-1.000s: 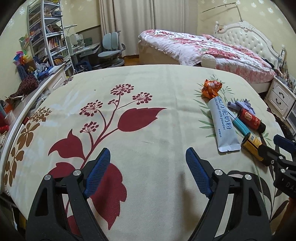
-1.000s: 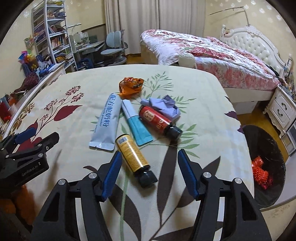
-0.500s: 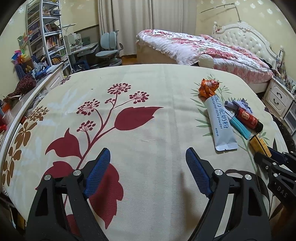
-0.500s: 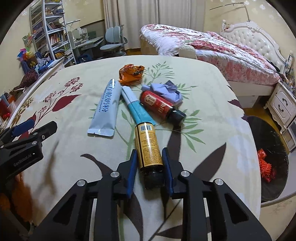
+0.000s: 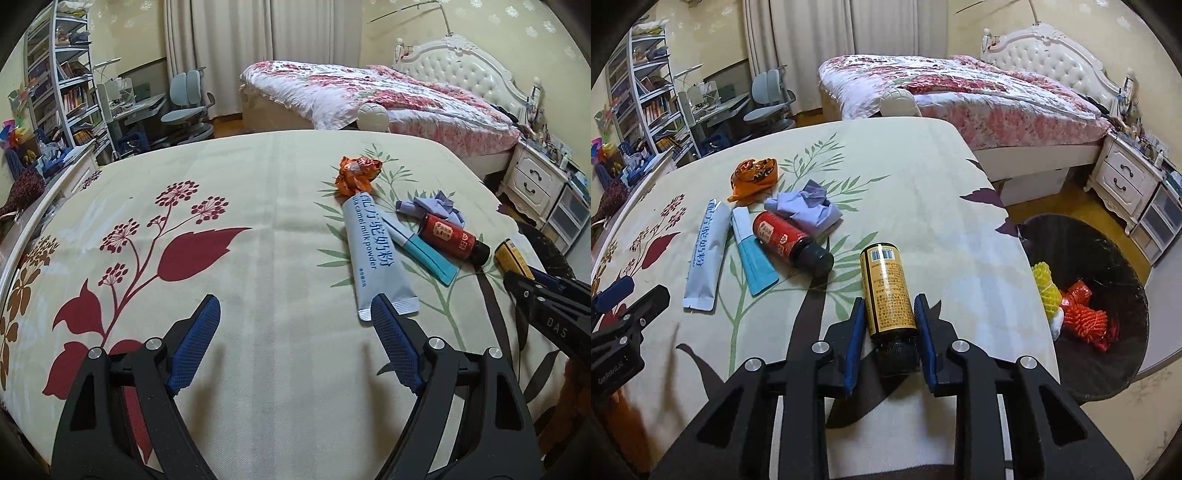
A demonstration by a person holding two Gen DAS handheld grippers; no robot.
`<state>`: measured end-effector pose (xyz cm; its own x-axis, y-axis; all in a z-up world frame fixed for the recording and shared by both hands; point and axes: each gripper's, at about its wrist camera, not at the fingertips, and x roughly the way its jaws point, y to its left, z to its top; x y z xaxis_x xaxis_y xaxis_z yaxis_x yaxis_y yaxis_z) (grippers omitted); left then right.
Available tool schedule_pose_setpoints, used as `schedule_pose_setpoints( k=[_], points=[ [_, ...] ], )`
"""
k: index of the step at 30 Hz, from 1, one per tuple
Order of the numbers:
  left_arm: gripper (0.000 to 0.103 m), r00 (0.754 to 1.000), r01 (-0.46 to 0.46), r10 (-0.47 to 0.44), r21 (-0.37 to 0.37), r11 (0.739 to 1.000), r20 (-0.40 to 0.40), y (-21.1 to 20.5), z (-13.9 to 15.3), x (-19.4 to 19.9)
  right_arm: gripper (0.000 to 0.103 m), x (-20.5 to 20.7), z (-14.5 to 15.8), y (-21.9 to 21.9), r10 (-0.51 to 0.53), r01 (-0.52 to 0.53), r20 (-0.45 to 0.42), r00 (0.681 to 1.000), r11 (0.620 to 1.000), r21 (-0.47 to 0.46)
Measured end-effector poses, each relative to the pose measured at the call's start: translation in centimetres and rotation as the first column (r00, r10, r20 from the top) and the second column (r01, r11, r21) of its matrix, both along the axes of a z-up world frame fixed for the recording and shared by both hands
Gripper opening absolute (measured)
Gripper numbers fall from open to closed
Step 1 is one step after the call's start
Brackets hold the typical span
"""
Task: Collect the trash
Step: 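Close the right gripper on the gold bottle and lift it, then grasp the white milk powder sachet with the left gripper while the right holds the bottle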
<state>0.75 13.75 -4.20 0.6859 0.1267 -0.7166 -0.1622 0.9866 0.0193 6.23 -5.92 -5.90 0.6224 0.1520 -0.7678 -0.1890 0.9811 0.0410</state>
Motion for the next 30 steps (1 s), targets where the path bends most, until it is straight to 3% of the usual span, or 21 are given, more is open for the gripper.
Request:
schedule_pose_setpoints(
  k=[11,16,20,26,30],
  points=[
    [0.082,0.999,0.032,-0.032,-0.042,0.999,-0.005,-1.7,-0.1,3.3,0.029,1.5,0.0,0.5,0.014,-0.015,0.005,1.0,1.0,0.018],
    [0.082,0.999,0.029,-0.032,-0.072,0.997,-0.043,-1.6,-0.7,4.8,0.038,1.8,-0.1,0.1,0.006,-0.006,0.0,1.0,1.0,0.024],
    [0.06,0.995,0.044,-0.053,-0.109,0.993,-0.081,-1.4,-1.4,5.5,0.039,1.8,-0.1,0.1,0.001,-0.001,-0.002,1.0,1.0,0.029],
    [0.04,0.995,0.07,-0.076,-0.098,0.993,-0.064,-1.9,-1.4,5.2,0.039,1.7,-0.1,-0.1,-0.02,0.02,-0.001,1.0,0.999,0.039],
    [0.035,0.994,0.083,-0.089,-0.102,0.991,-0.058,-1.9,-1.4,5.0,0.039,1.8,0.1,-0.3,-0.036,0.036,0.002,0.999,0.998,0.045]
  ],
)
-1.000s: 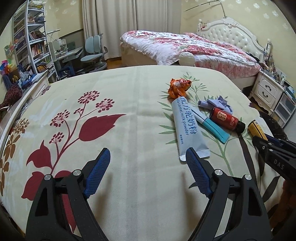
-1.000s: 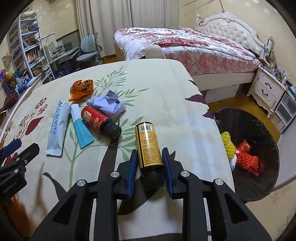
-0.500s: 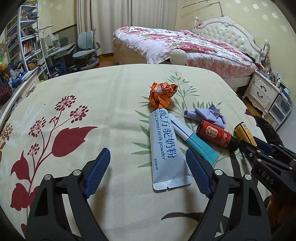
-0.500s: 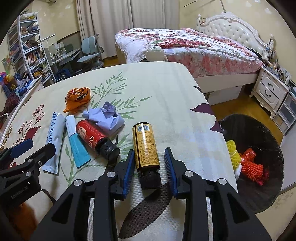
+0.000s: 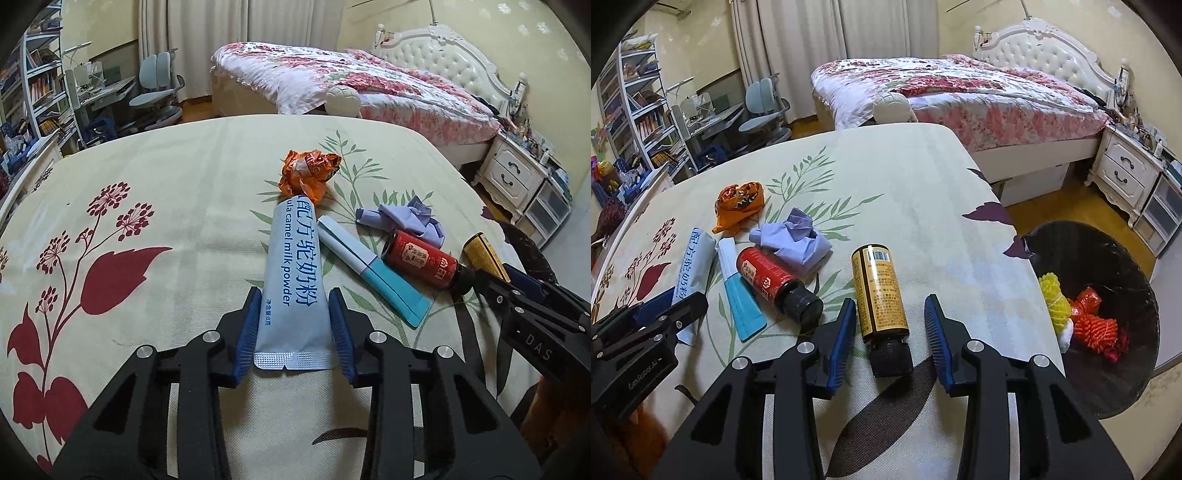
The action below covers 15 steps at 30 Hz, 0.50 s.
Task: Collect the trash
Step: 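Grasp the white milk powder sachet with the left gripper while the right holds the bottle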
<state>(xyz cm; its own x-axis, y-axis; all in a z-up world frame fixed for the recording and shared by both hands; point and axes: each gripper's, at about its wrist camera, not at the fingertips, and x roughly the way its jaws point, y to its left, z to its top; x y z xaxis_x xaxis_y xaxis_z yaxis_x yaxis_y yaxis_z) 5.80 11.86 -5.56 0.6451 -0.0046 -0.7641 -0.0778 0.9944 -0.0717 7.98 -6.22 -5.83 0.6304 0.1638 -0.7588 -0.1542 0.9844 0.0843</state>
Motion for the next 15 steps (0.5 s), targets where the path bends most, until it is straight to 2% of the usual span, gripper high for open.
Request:
schedule_pose_setpoints(
  k=[3,6,15],
  points=[
    [0.034,1.0,0.002,-0.002,-0.011,1.0,0.002,0.12,0.02,-0.13,0.039,0.05,0.07,-0.12,-0.01,0.01,-0.001,1.0,1.0,0.002],
    [0.033,1.0,0.001,-0.001,-0.018,1.0,0.004,0.15,0.03,-0.14,0.026,-0.04,-0.06,-0.02,-0.015,0.015,-0.002,1.0,1.0,-0.002],
    [0.031,1.0,0.003,-0.002,-0.014,1.0,0.007,0.23,0.05,-0.32,0.026,-0.44,-0.07,-0.01,-0.017,0.017,0.001,1.0,1.0,0.004]
  ],
)
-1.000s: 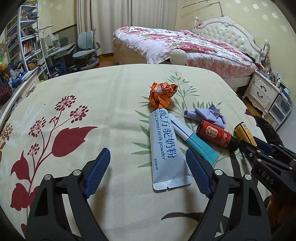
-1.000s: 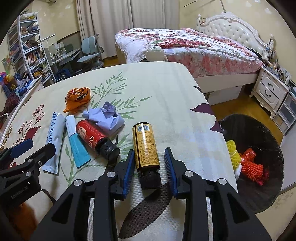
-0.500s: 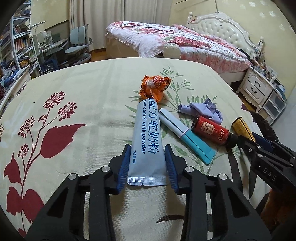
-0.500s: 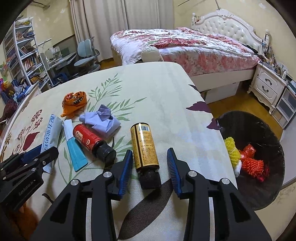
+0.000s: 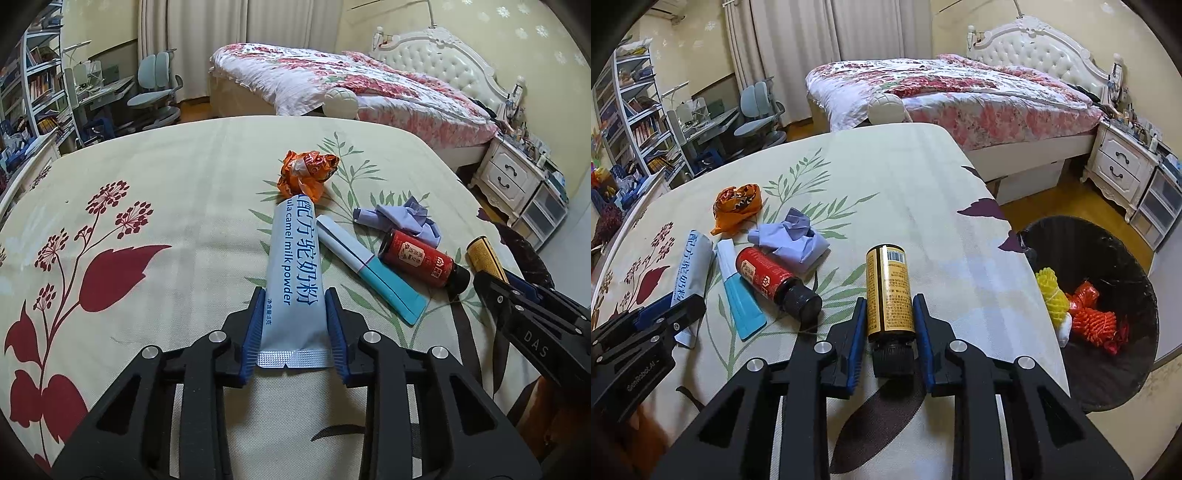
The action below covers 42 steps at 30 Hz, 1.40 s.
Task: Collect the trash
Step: 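Grasp the white milk powder sachet with the left gripper while the right holds the bottle, then carry the sachet in the left gripper and bottle in the right over the bin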
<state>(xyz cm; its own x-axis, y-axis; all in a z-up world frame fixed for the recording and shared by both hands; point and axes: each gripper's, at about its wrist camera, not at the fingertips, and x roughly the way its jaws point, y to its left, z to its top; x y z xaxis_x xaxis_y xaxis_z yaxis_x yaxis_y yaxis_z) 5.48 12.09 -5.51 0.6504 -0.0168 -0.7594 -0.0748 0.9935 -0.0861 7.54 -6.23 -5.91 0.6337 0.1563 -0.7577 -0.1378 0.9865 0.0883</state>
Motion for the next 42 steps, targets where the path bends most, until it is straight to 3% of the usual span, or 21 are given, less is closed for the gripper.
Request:
schedule_pose_setpoints(
  k=[14,23,42],
  points=[
    [0.031,0.996,0.031,-0.034,0.038,0.999,0.083,-2.1,2.7,-1.3,0.026,-2.0,1.4,-3.3,-0.061,0.061,0.037,0.997,0.998,0.017],
    [0.031,0.976,0.157,-0.162,0.045,0.987,0.144,-7.5,4.9,-0.8,0.026,-2.6,1.9,-8.5,-0.172,0.172,0.053,0.984,0.985,0.018],
    [0.031,0.929,0.34,-0.347,0.074,0.937,0.129,-20.0,3.7,3.1,0.026,-1.8,1.7,-17.9,-0.359,0.358,0.077,0.93,0.933,0.024]
  ],
)
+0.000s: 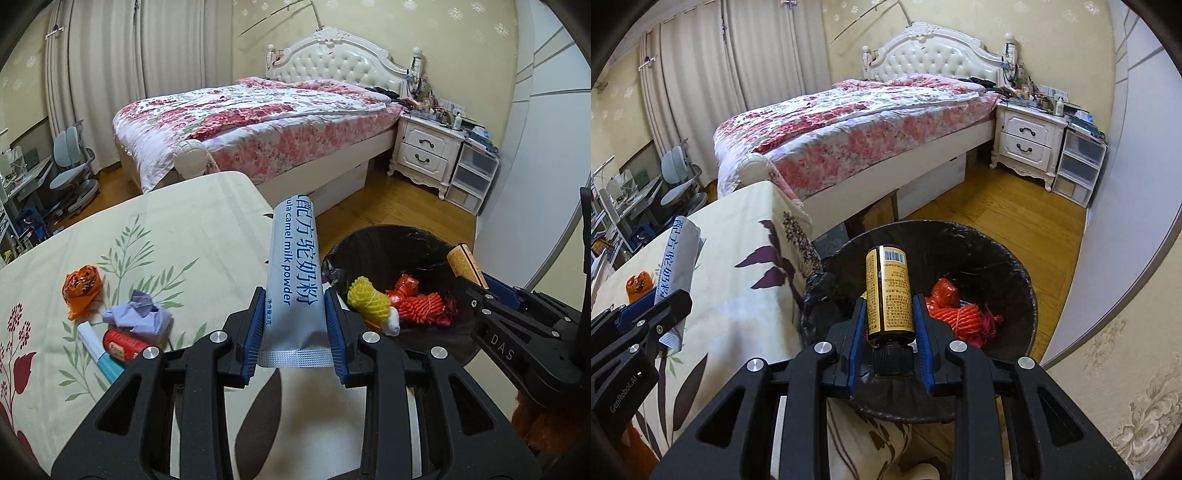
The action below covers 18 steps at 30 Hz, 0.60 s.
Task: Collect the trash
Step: 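Carry the sachet in the left gripper and bottle in the right over the bin, then open the right gripper over the bin while the left gripper releases the sachet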
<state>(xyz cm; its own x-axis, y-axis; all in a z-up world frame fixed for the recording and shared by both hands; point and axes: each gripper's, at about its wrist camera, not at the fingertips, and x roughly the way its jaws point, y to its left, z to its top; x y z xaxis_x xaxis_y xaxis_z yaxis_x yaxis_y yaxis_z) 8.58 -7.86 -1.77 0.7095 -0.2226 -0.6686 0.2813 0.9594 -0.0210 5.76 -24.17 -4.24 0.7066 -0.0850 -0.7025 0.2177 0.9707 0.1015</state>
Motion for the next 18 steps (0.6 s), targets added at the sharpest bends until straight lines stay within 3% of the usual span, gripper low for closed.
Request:
schedule_pose_setpoints(
  k=[18],
  points=[
    [0.031,0.998,0.056,-0.054,0.065,0.996,-0.026,-6.7,-2.1,4.0,0.026,2.2,-1.7,-3.8,-0.067,0.068,-0.014,0.998,0.997,0.027]
  ],
)
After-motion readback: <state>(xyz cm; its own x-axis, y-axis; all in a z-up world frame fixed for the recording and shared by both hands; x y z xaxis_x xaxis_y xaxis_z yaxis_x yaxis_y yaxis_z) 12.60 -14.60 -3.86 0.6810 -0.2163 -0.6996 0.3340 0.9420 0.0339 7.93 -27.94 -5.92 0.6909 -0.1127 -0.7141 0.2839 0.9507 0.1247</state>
